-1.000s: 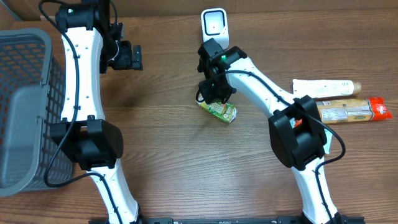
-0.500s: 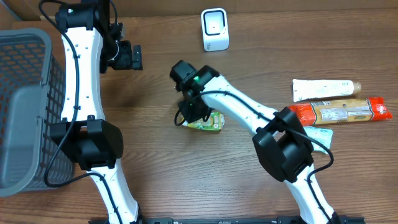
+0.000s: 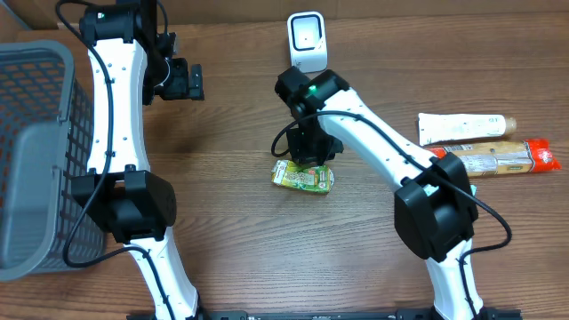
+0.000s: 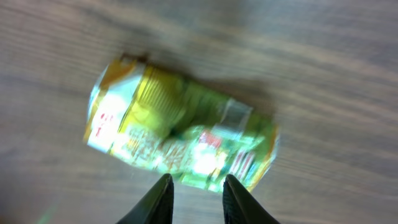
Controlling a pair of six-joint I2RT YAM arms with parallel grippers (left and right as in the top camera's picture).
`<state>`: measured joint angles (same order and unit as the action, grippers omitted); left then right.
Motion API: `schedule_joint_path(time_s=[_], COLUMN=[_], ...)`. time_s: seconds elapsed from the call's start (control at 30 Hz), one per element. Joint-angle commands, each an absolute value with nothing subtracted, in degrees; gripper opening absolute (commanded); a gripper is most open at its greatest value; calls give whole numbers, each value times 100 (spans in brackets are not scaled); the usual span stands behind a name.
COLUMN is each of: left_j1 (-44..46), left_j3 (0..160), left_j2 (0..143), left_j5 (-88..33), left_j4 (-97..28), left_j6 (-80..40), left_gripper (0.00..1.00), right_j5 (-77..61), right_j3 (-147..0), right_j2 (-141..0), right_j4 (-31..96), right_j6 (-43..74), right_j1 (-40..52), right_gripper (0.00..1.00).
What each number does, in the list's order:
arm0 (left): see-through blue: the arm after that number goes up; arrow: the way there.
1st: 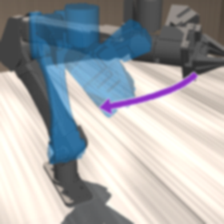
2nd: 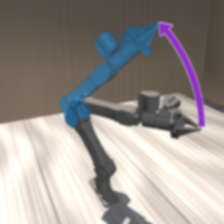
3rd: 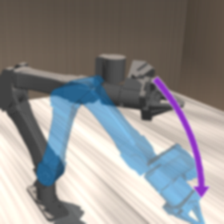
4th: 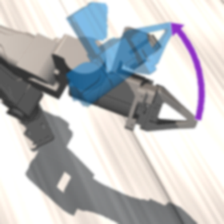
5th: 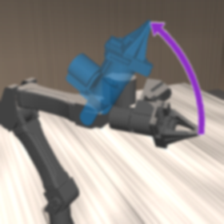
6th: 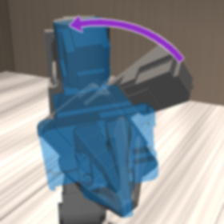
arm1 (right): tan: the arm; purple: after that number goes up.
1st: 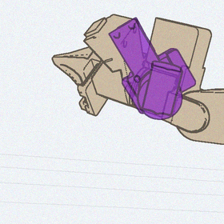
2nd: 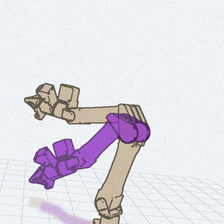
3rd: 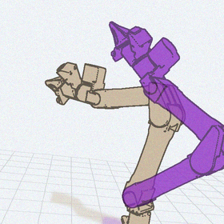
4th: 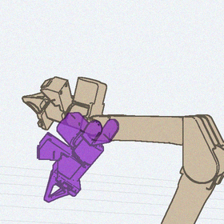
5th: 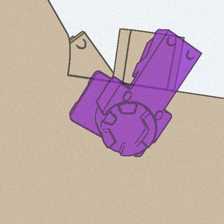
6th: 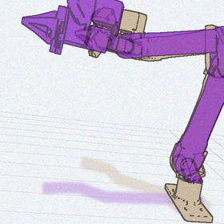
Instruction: Scan the item barcode
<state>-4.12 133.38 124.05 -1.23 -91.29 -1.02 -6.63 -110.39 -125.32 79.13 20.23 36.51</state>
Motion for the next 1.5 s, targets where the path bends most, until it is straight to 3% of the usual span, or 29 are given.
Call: schedule_joint_path(time_s=[0.0,0.33,0.67,0.9,1.07,1.13,1.23,1.33,1.4,1.43,1.47], left_j1=[-373,-373,-373,-373,-373,-373,-373,-373,-373,-373,-373], left_j3=[13323,13323,13323,13323,13323,13323,13323,13323,13323,13323,13323], left_j2=[12453,12453,12453,12453,12453,12453,12453,12453,12453,12453,12453], left_j5=[-106,-106,-106,-106,-106,-106,-106,-106,-106,-106,-106], left_j4=[-9122,-9122,-9122,-9122,-9122,-9122,-9122,-9122,-9122,-9122,-9122], left_j6=[3,3,3,3,3,3,3,3,3,3,3], left_gripper=[100,100,100,100,100,100,99,100,100,100,100], right_j5=[-1319,-1133,1887,1140,-414,-803,-1181,-1446,-1627,-1660,-1658], right_j3=[-10597,-9572,-9557,-9557,-9655,-9883,-10361,-10580,-10580,-10560,-10501], right_j2=[-12376,-12379,-12379,-12379,-12374,-12374,-12335,-12204,-12134,-12132,-12138], right_j4=[7966,7738,6722,5063,4735,5129,5994,6560,6705,6746,6702], right_j6=[1796,1796,1426,-336,-115,414,1422,2150,2497,2838,2982], right_j1=[3889,4064,3573,2816,2462,2397,2353,2397,2504,2657,2733], right_gripper=[25,18,17,17,18,25,48,57,73,100,100])
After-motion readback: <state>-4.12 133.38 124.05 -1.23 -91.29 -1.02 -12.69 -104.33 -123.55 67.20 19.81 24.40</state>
